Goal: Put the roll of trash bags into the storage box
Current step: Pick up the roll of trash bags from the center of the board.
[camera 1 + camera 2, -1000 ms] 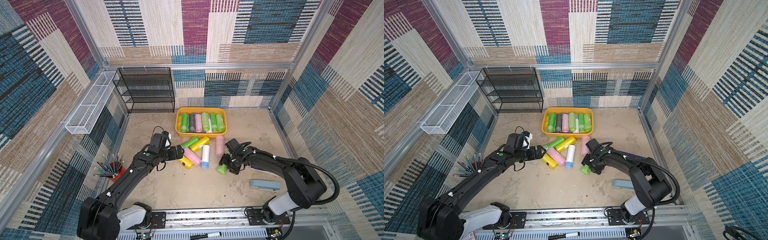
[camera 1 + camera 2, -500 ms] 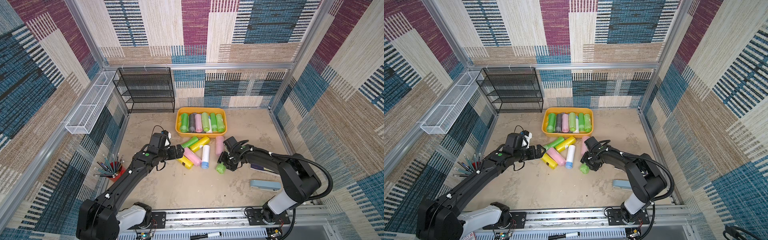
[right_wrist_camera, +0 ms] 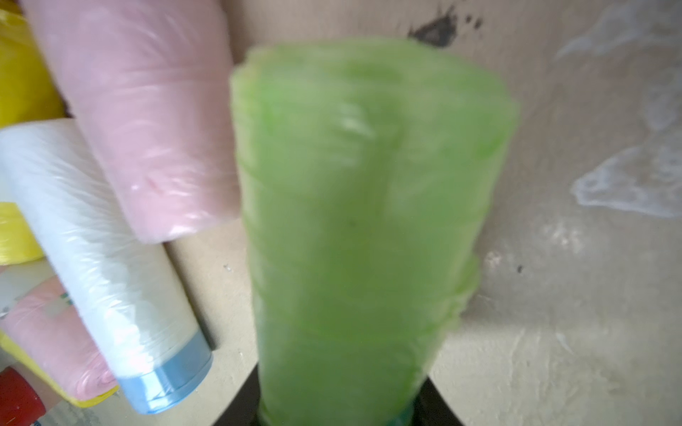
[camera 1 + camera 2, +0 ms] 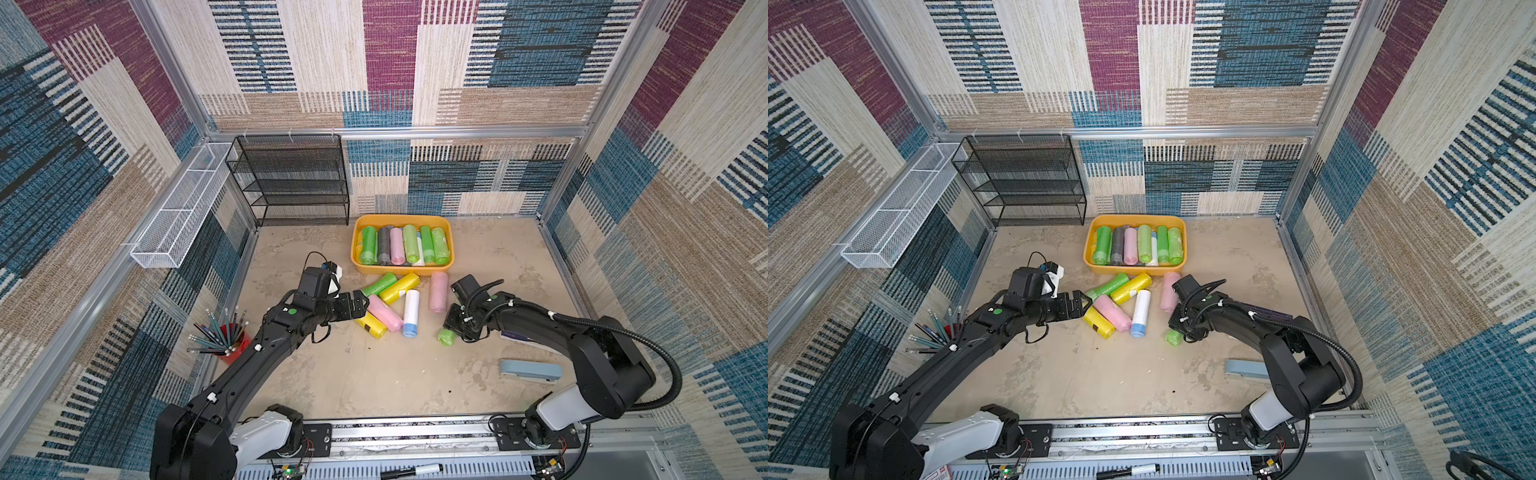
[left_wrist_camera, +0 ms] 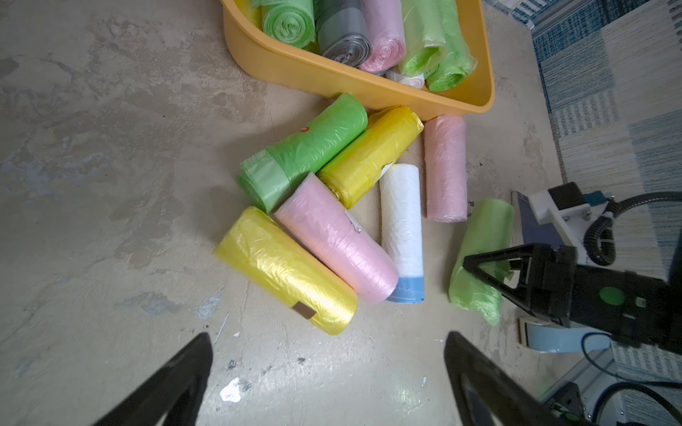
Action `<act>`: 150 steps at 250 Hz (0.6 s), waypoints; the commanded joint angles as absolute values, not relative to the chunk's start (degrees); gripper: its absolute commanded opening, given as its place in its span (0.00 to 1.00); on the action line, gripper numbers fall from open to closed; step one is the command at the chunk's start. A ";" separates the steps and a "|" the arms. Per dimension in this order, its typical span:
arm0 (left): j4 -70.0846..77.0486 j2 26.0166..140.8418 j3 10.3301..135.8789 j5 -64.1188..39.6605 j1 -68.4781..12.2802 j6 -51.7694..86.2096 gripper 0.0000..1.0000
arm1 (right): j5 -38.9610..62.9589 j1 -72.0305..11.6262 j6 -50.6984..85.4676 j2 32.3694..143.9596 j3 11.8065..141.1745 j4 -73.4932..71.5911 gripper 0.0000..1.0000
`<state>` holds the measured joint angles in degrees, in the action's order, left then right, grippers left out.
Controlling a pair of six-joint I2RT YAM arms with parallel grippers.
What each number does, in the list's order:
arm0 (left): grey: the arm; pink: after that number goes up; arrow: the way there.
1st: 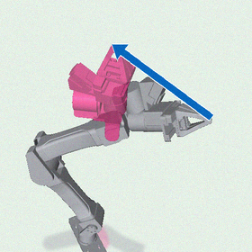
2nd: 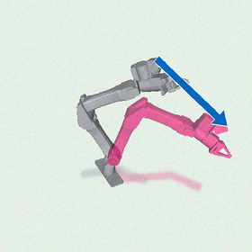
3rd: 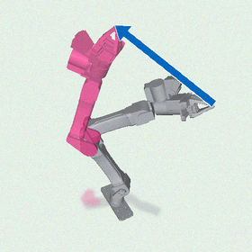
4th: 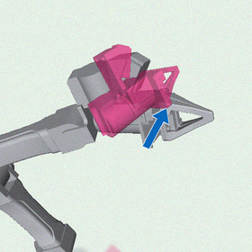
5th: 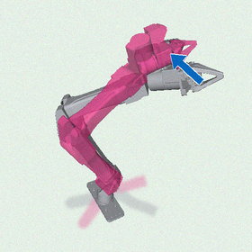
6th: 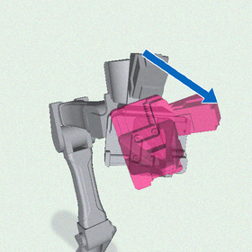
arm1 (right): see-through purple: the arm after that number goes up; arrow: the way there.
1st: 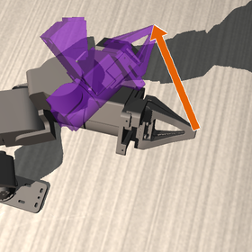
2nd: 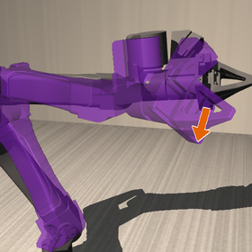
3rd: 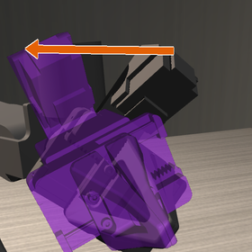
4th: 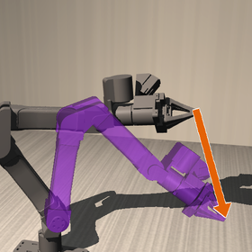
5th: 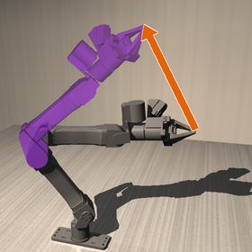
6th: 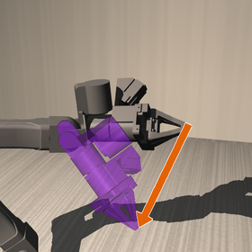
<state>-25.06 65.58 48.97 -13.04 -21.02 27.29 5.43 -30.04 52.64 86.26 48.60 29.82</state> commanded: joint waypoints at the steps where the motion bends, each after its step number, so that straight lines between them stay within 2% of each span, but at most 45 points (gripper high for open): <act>1: -25.58 64.97 50.11 -16.18 -21.05 28.44 0.98 | 6.78 -30.15 49.05 84.89 49.90 29.46 0.43; 150: -27.33 66.89 55.31 -24.87 -21.06 31.74 0.98 | 10.01 -30.15 41.43 78.58 59.12 28.34 0.43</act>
